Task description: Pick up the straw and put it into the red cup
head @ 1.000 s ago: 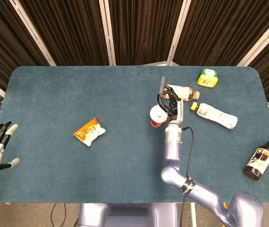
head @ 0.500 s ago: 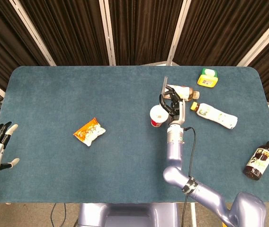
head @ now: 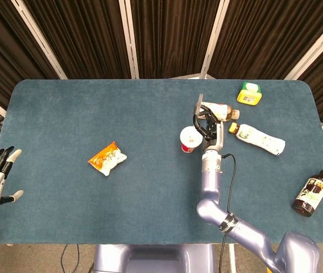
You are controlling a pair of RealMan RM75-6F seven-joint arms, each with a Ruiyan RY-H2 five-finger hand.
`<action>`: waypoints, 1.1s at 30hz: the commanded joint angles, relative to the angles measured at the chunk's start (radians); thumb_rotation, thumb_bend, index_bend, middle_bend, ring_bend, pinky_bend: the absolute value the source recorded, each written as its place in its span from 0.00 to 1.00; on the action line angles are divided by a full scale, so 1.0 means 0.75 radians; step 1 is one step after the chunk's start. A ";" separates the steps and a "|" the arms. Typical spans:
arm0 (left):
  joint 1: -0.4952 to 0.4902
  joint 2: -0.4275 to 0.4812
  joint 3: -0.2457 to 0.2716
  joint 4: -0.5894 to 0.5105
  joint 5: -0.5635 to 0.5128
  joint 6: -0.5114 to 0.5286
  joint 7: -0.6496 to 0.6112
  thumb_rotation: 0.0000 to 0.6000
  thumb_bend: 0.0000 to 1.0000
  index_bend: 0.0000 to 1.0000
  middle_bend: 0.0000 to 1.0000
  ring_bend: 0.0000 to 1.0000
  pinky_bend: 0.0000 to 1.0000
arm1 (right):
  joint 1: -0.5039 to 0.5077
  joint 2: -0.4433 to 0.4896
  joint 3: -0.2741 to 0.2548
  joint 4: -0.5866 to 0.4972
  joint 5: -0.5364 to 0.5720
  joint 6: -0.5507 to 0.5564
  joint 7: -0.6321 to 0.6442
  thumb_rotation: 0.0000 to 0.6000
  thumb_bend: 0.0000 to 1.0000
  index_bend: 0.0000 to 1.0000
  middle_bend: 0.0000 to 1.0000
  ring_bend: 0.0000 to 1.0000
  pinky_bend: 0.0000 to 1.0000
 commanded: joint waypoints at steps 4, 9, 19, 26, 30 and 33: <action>0.000 -0.001 0.000 0.001 0.000 0.001 0.001 1.00 0.08 0.00 0.00 0.00 0.00 | 0.002 -0.004 -0.004 0.012 0.000 -0.005 0.004 1.00 0.34 0.68 0.27 0.00 0.00; 0.000 -0.001 0.000 0.001 0.000 0.001 0.001 1.00 0.08 0.00 0.00 0.00 0.00 | -0.001 -0.005 -0.004 0.024 -0.003 -0.014 0.020 1.00 0.34 0.68 0.27 0.00 0.00; 0.000 -0.001 0.000 0.000 -0.001 0.001 0.004 1.00 0.08 0.00 0.00 0.00 0.00 | -0.025 -0.003 -0.031 0.026 -0.030 -0.036 0.064 1.00 0.34 0.68 0.27 0.00 0.00; 0.000 -0.001 0.000 -0.001 -0.002 0.001 0.004 1.00 0.08 0.00 0.00 0.00 0.00 | -0.049 -0.007 -0.055 0.024 -0.057 -0.042 0.102 1.00 0.34 0.68 0.27 0.00 0.00; 0.000 -0.001 0.000 -0.002 -0.003 0.001 0.005 1.00 0.08 0.00 0.00 0.00 0.00 | -0.061 -0.004 -0.067 0.019 -0.076 -0.048 0.121 1.00 0.34 0.67 0.25 0.00 0.00; 0.000 -0.001 0.000 -0.001 -0.003 0.001 0.005 1.00 0.08 0.00 0.00 0.00 0.00 | -0.072 0.000 -0.078 0.012 -0.093 -0.052 0.137 1.00 0.34 0.62 0.22 0.00 0.00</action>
